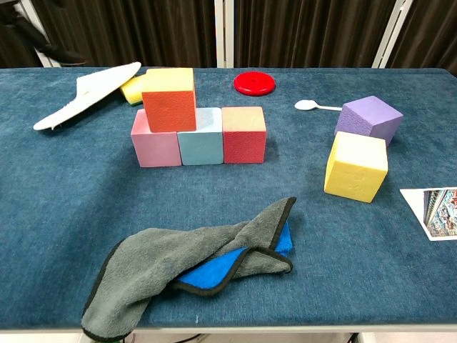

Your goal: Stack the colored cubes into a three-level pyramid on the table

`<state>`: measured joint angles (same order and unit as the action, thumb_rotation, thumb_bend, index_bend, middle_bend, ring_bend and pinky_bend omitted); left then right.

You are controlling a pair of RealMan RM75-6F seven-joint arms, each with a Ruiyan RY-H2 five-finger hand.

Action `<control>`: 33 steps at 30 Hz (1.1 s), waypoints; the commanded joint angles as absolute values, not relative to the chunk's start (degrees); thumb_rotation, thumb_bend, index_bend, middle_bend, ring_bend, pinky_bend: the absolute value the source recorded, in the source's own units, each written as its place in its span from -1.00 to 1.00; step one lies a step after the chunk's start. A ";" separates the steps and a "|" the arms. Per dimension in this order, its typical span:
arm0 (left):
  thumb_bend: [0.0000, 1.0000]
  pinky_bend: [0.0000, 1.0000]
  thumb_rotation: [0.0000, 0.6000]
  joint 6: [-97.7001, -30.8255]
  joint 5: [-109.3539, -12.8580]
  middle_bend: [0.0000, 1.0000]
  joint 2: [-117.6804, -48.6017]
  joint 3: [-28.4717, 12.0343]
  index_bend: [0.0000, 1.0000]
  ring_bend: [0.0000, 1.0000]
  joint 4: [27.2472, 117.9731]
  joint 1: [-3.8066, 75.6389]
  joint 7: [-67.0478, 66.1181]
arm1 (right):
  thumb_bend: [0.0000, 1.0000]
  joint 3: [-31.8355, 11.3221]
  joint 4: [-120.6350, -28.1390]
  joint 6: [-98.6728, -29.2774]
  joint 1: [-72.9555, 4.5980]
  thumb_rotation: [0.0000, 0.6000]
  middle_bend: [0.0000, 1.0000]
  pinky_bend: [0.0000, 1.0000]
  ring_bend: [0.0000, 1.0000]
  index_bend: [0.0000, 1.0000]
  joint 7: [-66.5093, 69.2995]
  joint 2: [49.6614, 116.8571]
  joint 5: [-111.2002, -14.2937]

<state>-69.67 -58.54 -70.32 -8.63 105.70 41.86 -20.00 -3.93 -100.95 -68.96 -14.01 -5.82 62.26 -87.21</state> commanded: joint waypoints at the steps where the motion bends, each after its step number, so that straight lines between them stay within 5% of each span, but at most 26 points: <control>1: -0.65 -0.61 0.98 -70.99 -60.86 -0.92 -69.68 -7.21 -0.77 -0.81 105.93 39.57 -18.02 | -0.81 -5.37 -100.68 -63.96 -18.75 1.00 -0.63 -0.68 -0.91 -0.99 -10.04 65.57 -85.24; 15: -0.65 -0.61 0.98 -74.26 -64.62 -0.92 -67.60 -6.83 -0.77 -0.81 106.61 32.85 -11.57 | -0.95 -4.48 -84.46 -55.19 -31.40 1.00 -0.70 -0.76 -0.92 -0.95 -15.20 72.96 -94.66; 24: -0.66 -0.61 0.98 -74.03 -66.32 -0.92 -67.24 -7.71 -0.77 -0.81 105.77 30.92 -8.49 | -0.95 -3.36 -74.61 -58.46 -33.46 1.00 -0.71 -0.78 -0.92 -0.94 -12.51 81.86 -97.22; 33: -0.66 -0.62 0.98 -73.71 -67.51 -0.92 -66.80 -8.13 -0.77 -0.81 105.76 29.61 -8.11 | -0.95 -2.93 -76.13 -60.30 -36.33 1.00 -0.67 -0.78 -0.92 -0.93 -12.38 85.13 -99.89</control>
